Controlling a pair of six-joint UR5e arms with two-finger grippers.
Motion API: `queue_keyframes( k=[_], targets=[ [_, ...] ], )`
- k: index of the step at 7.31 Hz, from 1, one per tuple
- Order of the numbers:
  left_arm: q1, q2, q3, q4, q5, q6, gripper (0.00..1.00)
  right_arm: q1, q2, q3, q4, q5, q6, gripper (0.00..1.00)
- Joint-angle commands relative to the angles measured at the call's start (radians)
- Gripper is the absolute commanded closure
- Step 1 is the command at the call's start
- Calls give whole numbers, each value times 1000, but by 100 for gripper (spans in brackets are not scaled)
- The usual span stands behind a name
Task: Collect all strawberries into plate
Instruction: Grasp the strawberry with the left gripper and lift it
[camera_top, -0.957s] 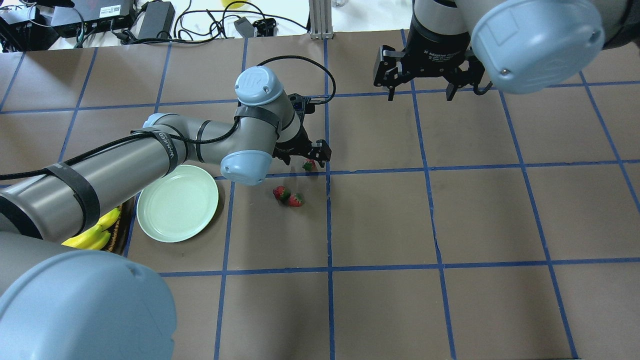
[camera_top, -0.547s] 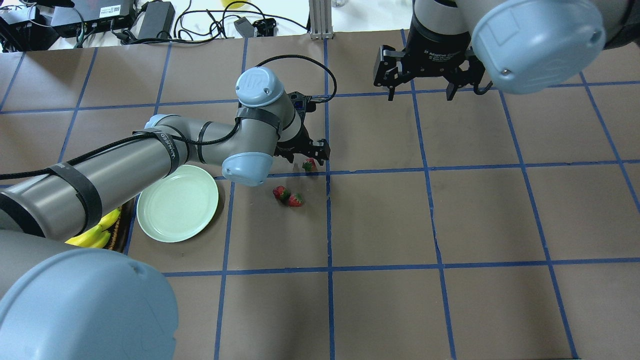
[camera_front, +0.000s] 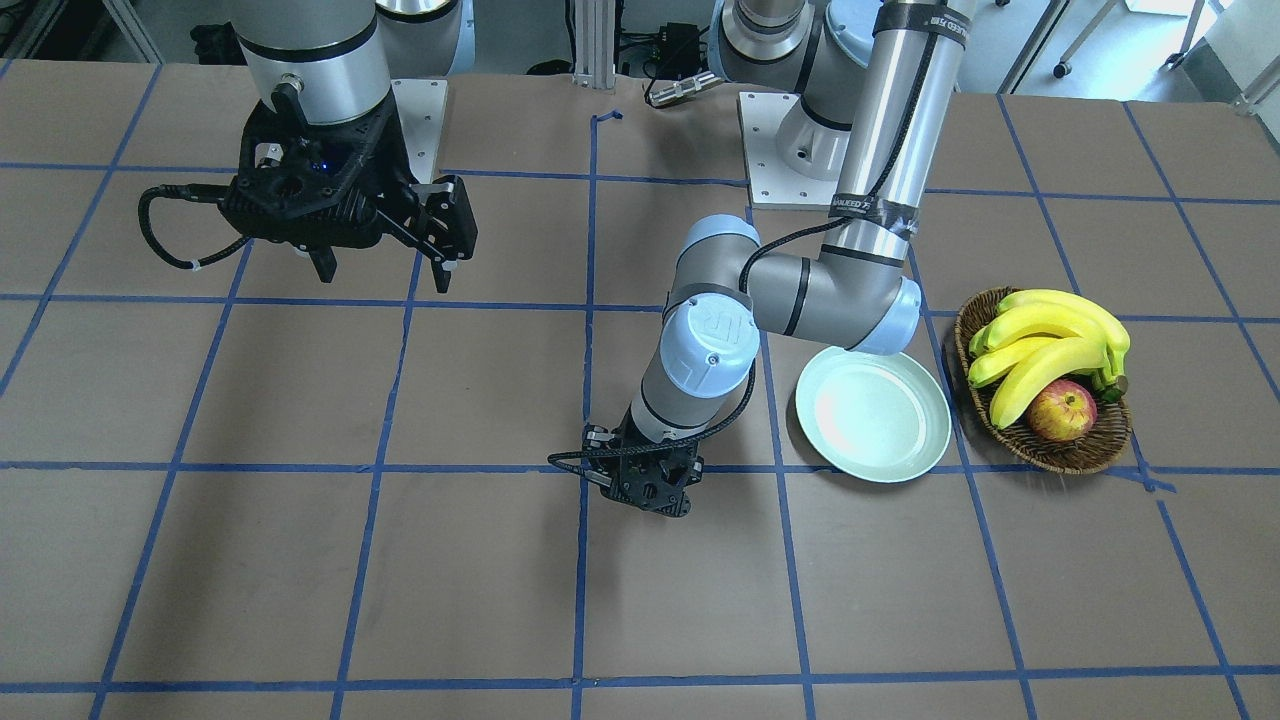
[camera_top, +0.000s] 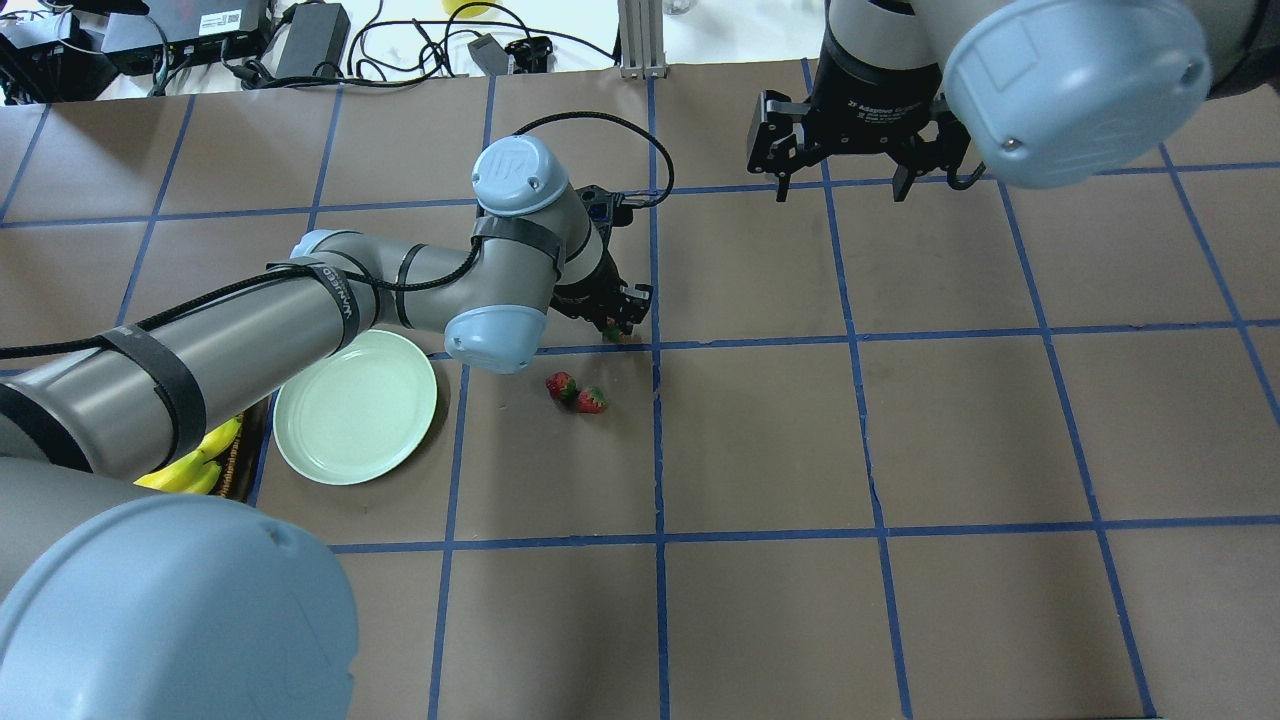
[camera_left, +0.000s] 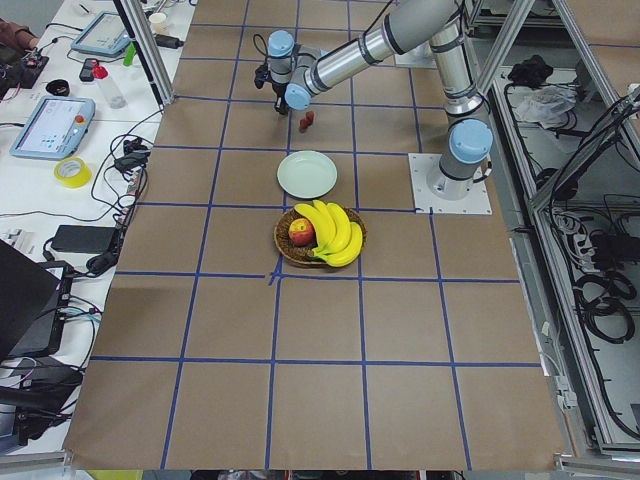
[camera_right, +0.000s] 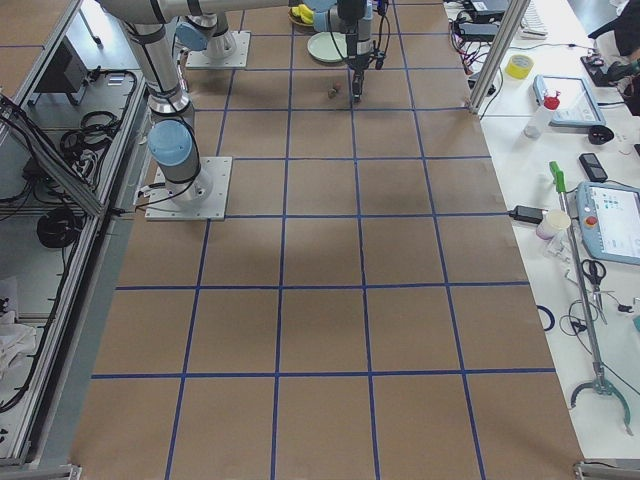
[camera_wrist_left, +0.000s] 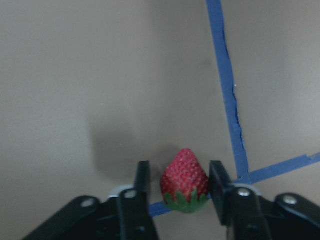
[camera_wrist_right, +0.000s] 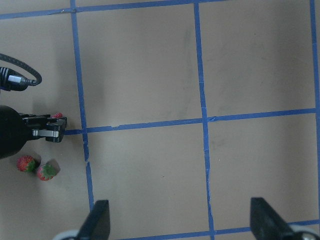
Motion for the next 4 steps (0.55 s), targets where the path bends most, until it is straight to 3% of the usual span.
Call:
queue_keyframes(
  k=[1, 3, 4],
  targets=[
    [1, 16, 8, -1, 3, 3, 100, 0, 0, 2, 0, 0, 2, 0],
    [44, 76, 51, -87, 29, 7, 100, 0, 0, 2, 0, 0, 2, 0],
    [90, 116, 94, -219, 55, 30, 100, 0, 0, 2, 0, 0, 2, 0]
  ],
)
